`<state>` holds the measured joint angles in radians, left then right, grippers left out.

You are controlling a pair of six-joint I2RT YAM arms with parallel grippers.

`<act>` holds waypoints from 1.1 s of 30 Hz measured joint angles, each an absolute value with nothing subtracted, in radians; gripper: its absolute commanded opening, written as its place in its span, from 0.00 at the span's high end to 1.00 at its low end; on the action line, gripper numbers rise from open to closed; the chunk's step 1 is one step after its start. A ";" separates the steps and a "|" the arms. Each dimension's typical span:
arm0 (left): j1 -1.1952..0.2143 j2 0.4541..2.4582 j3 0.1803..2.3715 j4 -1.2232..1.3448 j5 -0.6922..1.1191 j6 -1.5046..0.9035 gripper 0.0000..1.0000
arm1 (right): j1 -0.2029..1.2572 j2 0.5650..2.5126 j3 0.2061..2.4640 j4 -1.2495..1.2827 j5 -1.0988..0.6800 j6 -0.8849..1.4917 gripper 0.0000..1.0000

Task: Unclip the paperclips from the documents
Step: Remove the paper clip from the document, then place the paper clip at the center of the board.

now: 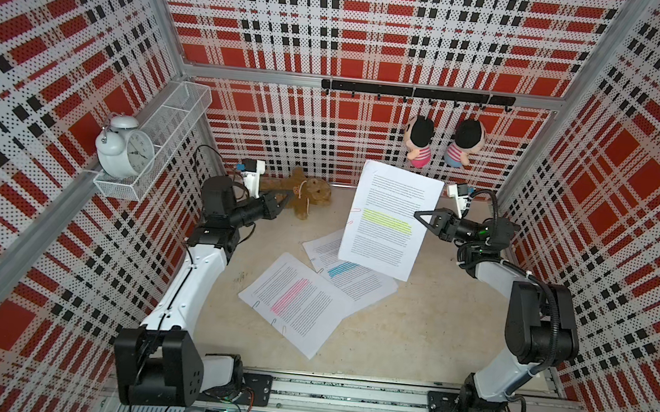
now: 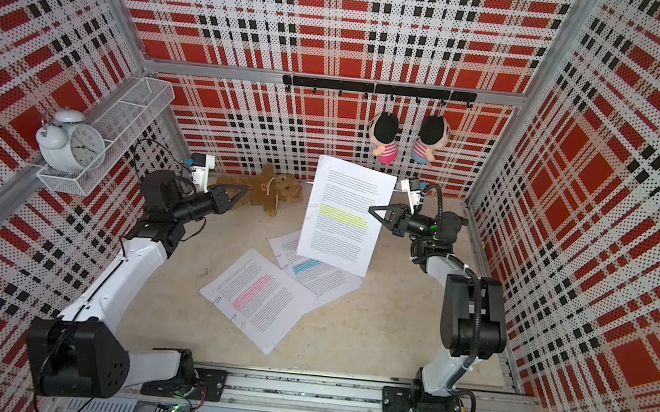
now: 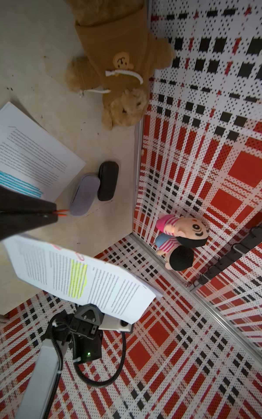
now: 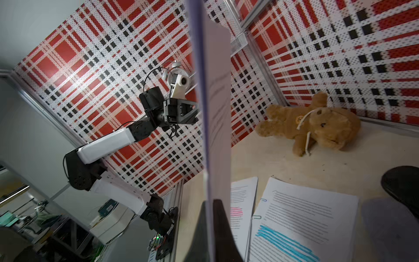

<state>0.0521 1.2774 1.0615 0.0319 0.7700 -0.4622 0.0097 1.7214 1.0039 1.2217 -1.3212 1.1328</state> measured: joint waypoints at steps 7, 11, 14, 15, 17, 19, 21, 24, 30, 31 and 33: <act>0.039 1.272 1.052 0.012 0.701 -0.465 1.00 | 0.026 1.721 0.996 1.184 -1.307 1.097 1.00; 0.009 1.290 1.053 -0.073 0.588 -0.445 1.00 | 0.034 1.713 0.996 1.121 -1.289 1.055 1.00; -0.031 1.341 1.054 -0.148 0.500 -0.443 1.00 | 0.052 1.676 1.010 0.923 -1.247 0.918 1.00; -0.044 1.365 1.054 -0.173 0.472 -0.443 1.00 | 0.067 1.661 1.031 0.808 -1.224 0.836 1.00; -0.069 1.415 1.054 -0.220 0.417 -0.445 1.00 | 0.105 1.644 1.106 0.566 -1.161 0.674 1.00; -0.083 1.466 1.048 -0.253 0.365 -0.456 1.00 | 0.152 1.643 1.205 0.340 -1.091 0.531 1.00; -0.086 1.505 1.040 -0.278 0.329 -0.471 1.00 | 0.183 1.642 1.256 0.210 -1.044 0.460 1.00; -0.057 1.564 1.026 -0.286 0.274 -0.500 1.00 | 0.220 1.642 1.296 0.037 -0.960 0.393 1.00; 0.058 1.696 1.022 -0.271 0.197 -0.542 1.00 | 0.302 1.642 1.352 -0.199 -0.808 0.309 1.00; 0.075 1.724 1.032 -0.270 0.187 -0.543 1.00 | 0.321 1.642 1.360 -0.226 -0.791 0.302 1.00; 0.096 1.779 1.062 -0.265 0.173 -0.546 0.93 | 0.348 1.642 1.372 -0.262 -0.760 0.294 1.00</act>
